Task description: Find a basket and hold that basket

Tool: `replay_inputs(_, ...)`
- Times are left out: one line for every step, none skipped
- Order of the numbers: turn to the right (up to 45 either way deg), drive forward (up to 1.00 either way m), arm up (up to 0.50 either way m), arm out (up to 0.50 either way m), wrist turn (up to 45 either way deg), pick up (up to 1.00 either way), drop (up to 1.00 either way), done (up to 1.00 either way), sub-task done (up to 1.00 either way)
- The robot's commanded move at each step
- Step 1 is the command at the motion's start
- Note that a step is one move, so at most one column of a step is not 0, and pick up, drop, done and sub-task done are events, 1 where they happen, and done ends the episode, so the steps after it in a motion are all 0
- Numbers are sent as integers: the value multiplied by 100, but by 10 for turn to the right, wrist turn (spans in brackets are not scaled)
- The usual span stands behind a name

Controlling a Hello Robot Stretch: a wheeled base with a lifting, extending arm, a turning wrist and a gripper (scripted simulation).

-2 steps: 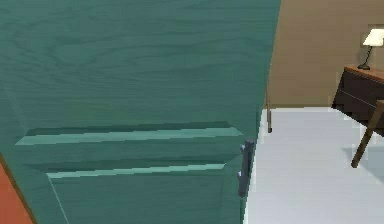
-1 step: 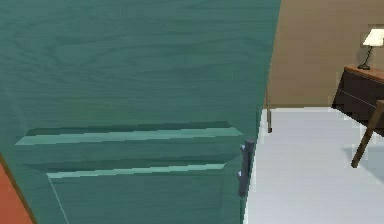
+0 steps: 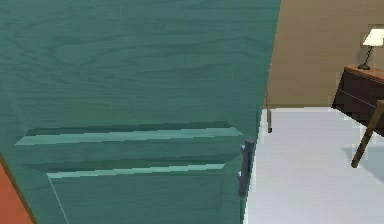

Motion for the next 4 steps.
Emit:
replay_inputs(0,0,0,0,210,0,0,0,0)
replay_inputs(0,0,0,0,0,100,0,0,0)
replay_inputs(0,0,10,0,0,0,0,0,0)
replay_inputs(0,0,0,0,0,0,0,100,0)
